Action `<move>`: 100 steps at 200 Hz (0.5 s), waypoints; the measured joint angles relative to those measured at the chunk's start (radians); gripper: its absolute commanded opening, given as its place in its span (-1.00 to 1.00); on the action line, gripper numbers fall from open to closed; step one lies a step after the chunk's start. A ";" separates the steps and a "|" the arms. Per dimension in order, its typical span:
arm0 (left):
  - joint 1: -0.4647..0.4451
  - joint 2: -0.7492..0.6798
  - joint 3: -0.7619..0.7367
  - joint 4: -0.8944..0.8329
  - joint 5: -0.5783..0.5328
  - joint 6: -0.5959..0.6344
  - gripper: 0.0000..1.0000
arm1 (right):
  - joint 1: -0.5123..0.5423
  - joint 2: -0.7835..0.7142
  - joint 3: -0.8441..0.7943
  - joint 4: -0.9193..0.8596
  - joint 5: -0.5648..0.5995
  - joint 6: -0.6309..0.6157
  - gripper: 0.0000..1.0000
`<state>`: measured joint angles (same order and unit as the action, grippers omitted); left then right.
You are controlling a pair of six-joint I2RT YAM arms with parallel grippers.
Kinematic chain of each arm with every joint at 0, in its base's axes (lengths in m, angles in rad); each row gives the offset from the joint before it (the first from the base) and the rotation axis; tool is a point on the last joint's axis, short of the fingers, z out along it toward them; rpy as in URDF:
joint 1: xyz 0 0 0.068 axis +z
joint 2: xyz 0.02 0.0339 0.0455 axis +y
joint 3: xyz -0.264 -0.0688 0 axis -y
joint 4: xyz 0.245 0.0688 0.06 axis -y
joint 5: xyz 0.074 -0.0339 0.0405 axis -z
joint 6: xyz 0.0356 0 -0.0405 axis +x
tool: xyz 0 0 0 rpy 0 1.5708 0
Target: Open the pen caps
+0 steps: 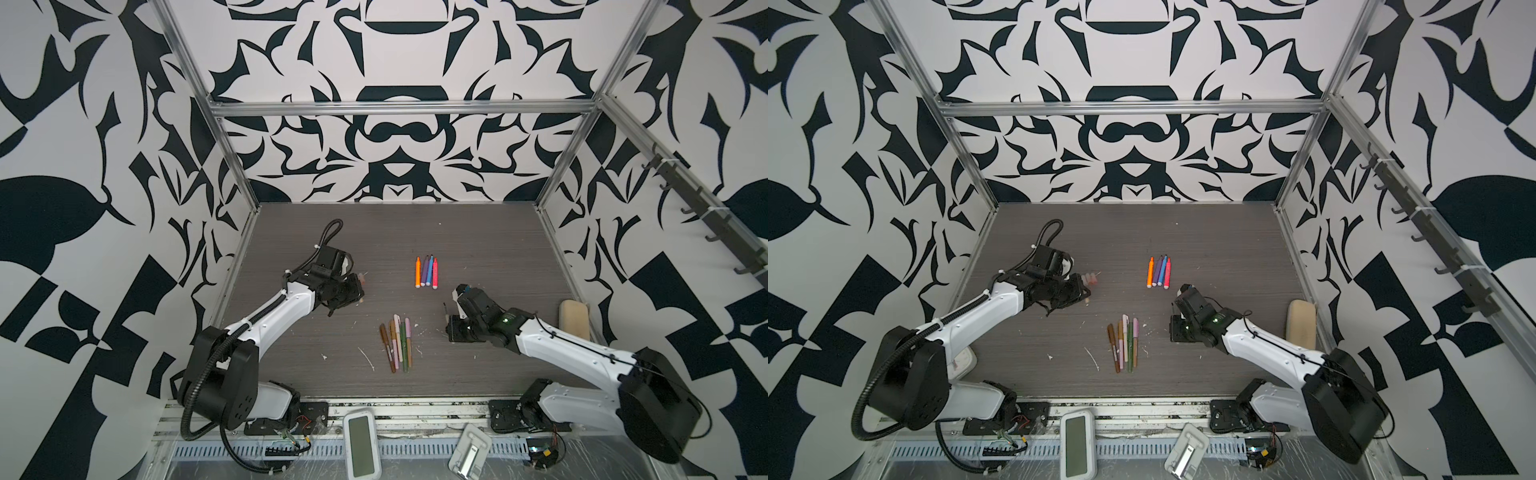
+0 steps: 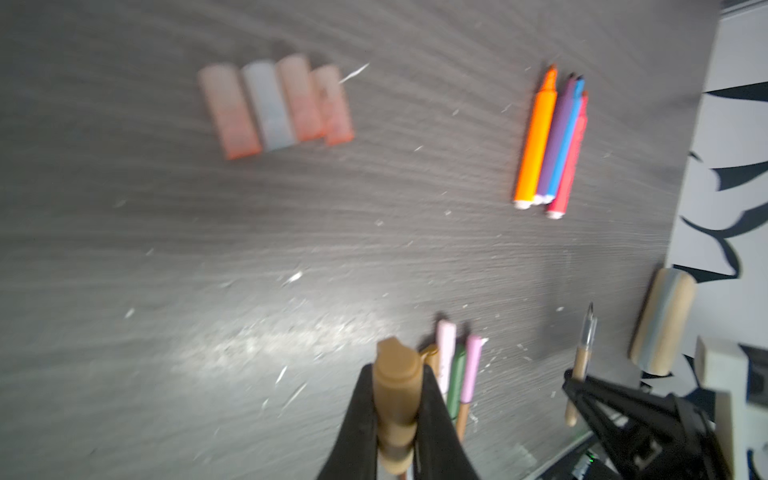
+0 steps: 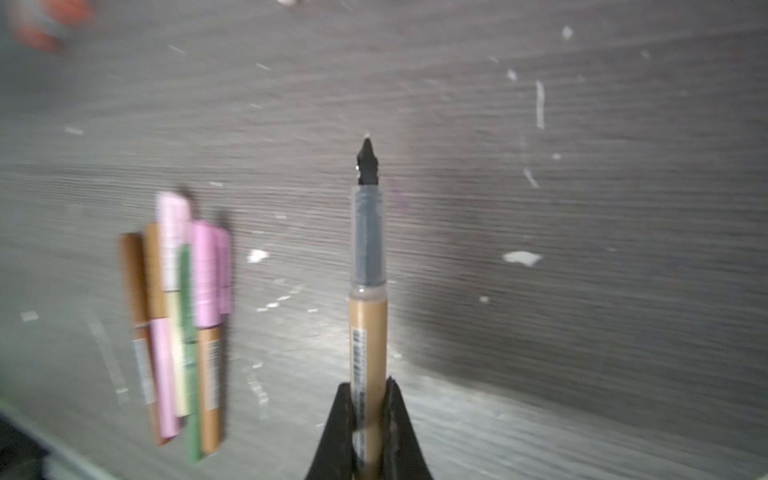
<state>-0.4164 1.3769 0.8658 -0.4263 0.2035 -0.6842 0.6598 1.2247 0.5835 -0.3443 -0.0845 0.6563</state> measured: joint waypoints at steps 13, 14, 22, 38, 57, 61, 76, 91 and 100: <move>0.000 -0.017 -0.018 -0.023 -0.023 -0.004 -1.00 | -0.015 0.062 0.014 -0.011 0.002 -0.021 -1.00; 0.000 -0.018 -0.020 -0.024 -0.025 -0.005 -1.00 | -0.016 0.067 0.015 -0.012 0.003 -0.023 -1.00; 0.000 -0.021 -0.027 -0.033 -0.035 -0.007 -1.00 | -0.021 0.097 0.022 -0.018 0.003 -0.032 -1.00; 0.000 -0.019 -0.032 -0.053 -0.050 -0.008 -1.00 | -0.024 0.135 0.027 -0.018 0.003 -0.040 -1.00; 0.000 -0.005 -0.032 -0.073 -0.063 -0.006 -1.00 | -0.024 0.150 0.033 -0.015 0.003 -0.043 -1.00; 0.000 0.002 -0.032 -0.077 -0.069 -0.005 -1.00 | -0.024 0.154 0.036 -0.016 0.003 -0.043 -1.00; 0.000 0.034 -0.032 -0.089 -0.081 0.001 -1.00 | -0.025 0.171 0.048 -0.019 0.001 -0.043 -1.00; 0.000 0.064 -0.032 -0.096 -0.086 0.004 -1.00 | -0.025 0.190 0.063 -0.017 -0.001 -0.043 -1.00; 0.000 0.076 -0.032 -0.096 -0.087 0.006 -1.00 | -0.025 0.200 0.070 -0.014 -0.002 -0.043 -1.00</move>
<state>-0.4164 1.4532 0.8337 -0.5224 0.1169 -0.6781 0.6346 1.4242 0.6537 -0.3584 -0.0868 0.6136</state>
